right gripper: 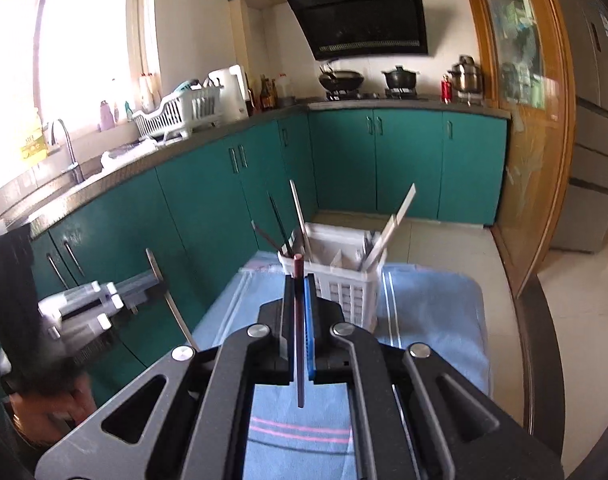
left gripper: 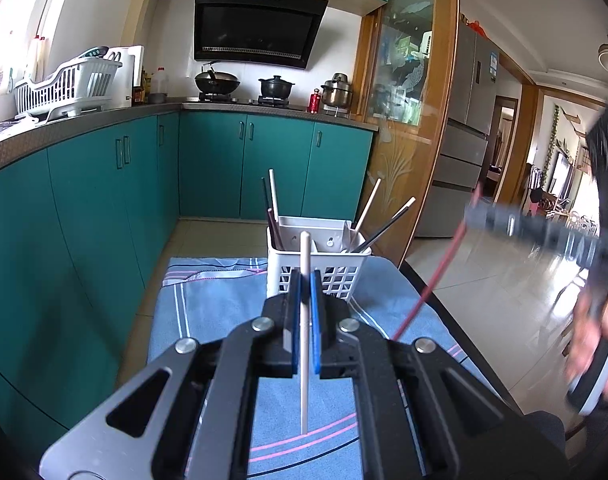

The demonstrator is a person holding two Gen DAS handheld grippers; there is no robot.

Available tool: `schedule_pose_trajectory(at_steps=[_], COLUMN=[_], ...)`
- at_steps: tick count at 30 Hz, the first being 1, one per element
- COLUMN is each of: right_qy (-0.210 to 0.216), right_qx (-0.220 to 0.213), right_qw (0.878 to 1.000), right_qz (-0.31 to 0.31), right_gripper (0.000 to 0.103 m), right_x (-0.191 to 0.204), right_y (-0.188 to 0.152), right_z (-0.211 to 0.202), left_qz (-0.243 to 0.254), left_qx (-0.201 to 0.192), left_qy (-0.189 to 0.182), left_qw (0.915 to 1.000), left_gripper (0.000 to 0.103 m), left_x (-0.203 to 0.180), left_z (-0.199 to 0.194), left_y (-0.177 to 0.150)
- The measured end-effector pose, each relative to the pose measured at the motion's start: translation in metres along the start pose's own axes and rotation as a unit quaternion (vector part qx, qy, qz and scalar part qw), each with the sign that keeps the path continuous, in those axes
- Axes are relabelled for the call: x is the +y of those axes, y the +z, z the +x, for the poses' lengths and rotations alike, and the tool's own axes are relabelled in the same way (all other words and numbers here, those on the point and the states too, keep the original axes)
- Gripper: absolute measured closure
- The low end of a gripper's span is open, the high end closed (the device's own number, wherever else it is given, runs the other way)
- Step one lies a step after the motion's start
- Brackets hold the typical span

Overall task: Organize utensils
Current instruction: 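Carry the red-brown chopstick over the caddy and release it with the right tool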

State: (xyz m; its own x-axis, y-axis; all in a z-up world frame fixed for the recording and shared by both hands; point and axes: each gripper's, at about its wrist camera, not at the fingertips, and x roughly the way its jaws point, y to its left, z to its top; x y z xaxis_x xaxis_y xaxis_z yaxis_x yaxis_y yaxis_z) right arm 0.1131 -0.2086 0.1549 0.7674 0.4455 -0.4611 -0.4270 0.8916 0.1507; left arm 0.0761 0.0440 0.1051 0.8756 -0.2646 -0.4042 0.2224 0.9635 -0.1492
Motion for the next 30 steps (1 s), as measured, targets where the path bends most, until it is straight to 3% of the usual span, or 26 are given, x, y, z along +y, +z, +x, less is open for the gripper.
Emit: schedule_pose_trajectory(at_steps=[8,13,18,26,28,30], right_qy=[-0.034,-0.065,-0.081,-0.092,-0.084,-0.086], right_qx=[-0.067,-0.088,-0.069,0.003,0.024,0.027], right_qw=[0.996,0.994,0.994,0.996,0.996,0.996], right_qz=[-0.04,-0.027,-0.009,0.007,0.011,0.013], right_gripper=[0.098,0.098,0.098,0.098,0.086,0.032], right_x=[0.014,-0.005,-0.025,-0.046,-0.047,-0.047], right_y=[0.11,0.149,0.147,0.097,0.085,0.075], right_z=[-0.014,0.005,0.049,0.122,0.129,0.126], left_qz=[-0.008,-0.011,-0.014,-0.012,-0.013,-0.014], left_qx=[-0.001,-0.003,-0.003,0.002,0.002,0.004], left_qy=[-0.001,0.0,0.001,0.003,0.004,0.004], left_qw=[1.0,0.9999,0.9999,0.9999,0.9999,0.9999], left_gripper=[0.099,0.099,0.099,0.099,0.099,0.099], left_x=[0.007,0.009,0.01,0.007,0.007,0.007], left_z=[0.001,0.0,0.001,0.005,0.007,0.009], left_y=[0.0,0.0,-0.001,-0.002,-0.003,-0.004])
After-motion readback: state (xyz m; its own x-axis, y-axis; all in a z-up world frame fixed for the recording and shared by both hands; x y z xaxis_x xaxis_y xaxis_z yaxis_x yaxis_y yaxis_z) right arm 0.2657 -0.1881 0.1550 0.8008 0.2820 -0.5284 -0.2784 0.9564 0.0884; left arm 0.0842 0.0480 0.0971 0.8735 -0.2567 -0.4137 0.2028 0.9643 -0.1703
